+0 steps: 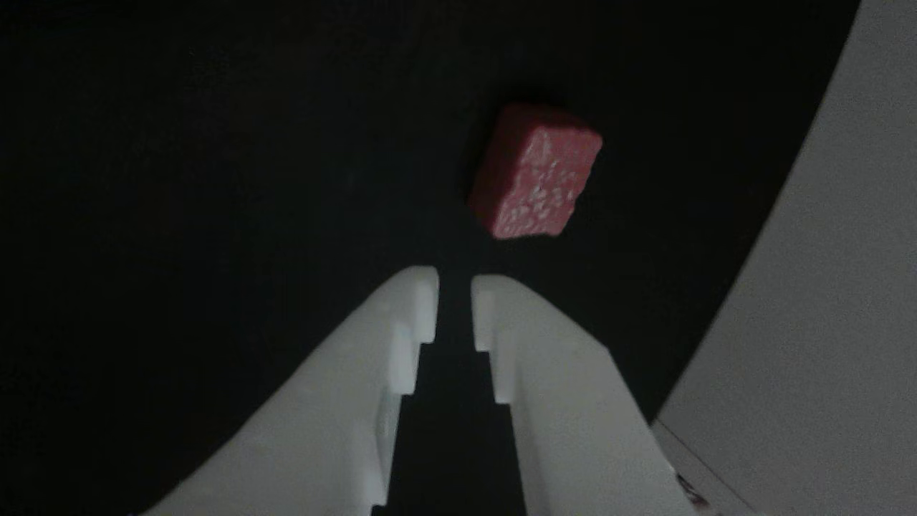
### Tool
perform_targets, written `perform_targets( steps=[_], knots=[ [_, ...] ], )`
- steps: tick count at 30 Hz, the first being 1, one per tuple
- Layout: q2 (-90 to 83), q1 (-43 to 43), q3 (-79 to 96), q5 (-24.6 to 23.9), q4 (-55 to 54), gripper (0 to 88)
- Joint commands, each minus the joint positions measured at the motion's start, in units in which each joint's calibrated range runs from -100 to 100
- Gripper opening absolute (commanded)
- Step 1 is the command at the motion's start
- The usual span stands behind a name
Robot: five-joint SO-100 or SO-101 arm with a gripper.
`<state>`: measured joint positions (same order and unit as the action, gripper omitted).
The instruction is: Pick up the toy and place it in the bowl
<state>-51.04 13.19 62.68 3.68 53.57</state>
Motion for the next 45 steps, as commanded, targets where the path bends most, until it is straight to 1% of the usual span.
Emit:
perform_targets(
  steps=[1,4,5,10,14,19,24,29,42,43,45],
  knots=[
    [12.73,-0.35,-12.53,-2.12,0.03,2.2],
    [18.90,-0.35,-20.01,-6.45,3.84,2.2],
    [22.99,-0.35,-25.23,-7.91,6.47,2.2],
    [33.33,-0.35,-39.11,-8.06,11.55,2.2],
    [39.66,-0.35,-46.77,-8.06,13.16,2.2],
    [50.67,-4.95,-56.33,-8.06,12.48,2.2],
    [57.25,-8.21,-60.75,-8.06,12.39,2.2],
    [60.92,-8.21,-62.64,-7.70,12.31,2.2],
    [61.59,-7.96,-62.64,-7.91,12.22,2.4],
    [61.59,-7.96,-62.64,-7.80,12.22,3.3],
    [61.59,-7.80,-62.55,-7.80,12.31,8.9]
  ],
)
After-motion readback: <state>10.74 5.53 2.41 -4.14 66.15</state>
